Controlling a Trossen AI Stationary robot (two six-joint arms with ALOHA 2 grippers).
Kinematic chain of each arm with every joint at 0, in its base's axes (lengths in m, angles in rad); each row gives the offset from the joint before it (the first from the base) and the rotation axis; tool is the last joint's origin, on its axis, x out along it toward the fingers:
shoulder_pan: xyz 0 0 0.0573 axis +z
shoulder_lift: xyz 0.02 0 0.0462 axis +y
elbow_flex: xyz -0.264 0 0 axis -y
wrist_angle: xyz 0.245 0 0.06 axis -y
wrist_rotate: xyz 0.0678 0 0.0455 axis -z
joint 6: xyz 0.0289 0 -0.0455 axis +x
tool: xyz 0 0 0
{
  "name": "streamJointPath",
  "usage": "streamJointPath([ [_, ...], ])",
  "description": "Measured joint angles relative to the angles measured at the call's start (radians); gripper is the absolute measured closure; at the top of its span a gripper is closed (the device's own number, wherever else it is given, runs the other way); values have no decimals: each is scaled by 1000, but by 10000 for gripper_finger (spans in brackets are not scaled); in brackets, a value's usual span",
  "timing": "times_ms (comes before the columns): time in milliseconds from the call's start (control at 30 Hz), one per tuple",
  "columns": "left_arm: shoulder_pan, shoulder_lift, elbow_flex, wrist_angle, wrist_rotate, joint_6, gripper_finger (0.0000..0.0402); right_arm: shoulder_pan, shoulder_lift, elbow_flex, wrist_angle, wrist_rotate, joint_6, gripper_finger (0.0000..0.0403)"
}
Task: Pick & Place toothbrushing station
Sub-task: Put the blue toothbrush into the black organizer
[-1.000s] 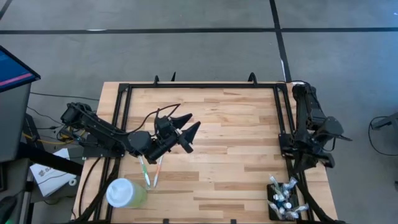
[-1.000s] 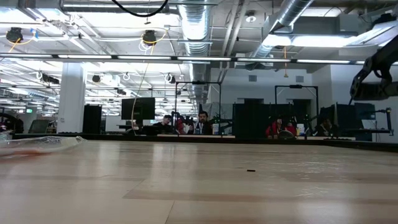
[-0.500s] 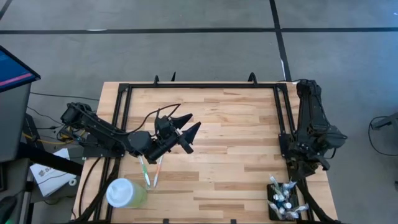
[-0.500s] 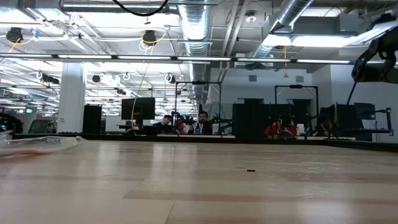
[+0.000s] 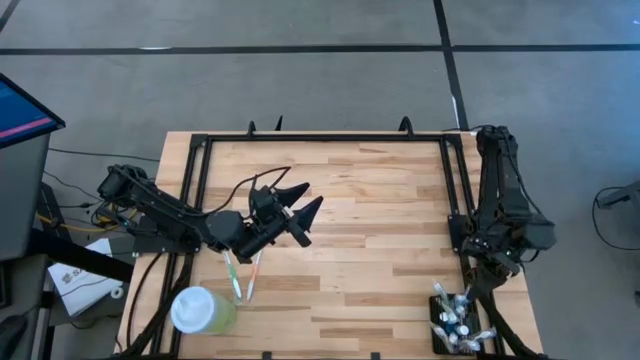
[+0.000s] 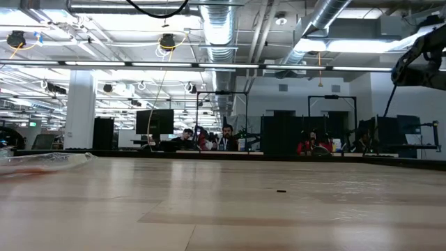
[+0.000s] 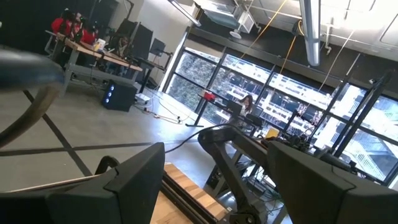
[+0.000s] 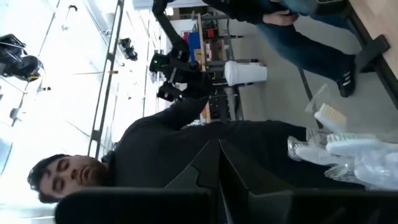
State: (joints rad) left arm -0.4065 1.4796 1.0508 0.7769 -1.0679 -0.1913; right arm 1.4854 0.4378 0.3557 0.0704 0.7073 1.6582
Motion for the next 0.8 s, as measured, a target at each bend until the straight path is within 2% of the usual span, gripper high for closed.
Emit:
streamJointPath([
  [133,0,0,0,-2,0,0,124,-2,-24,0,-27,5,-4,403],
  [467,0,0,0,-4,0,0,124,-2,-54,0,-175,-3,132,403],
  [800,0,0,0,-8,0,0,124,-2,-54,0,-352,-86,270,403],
])
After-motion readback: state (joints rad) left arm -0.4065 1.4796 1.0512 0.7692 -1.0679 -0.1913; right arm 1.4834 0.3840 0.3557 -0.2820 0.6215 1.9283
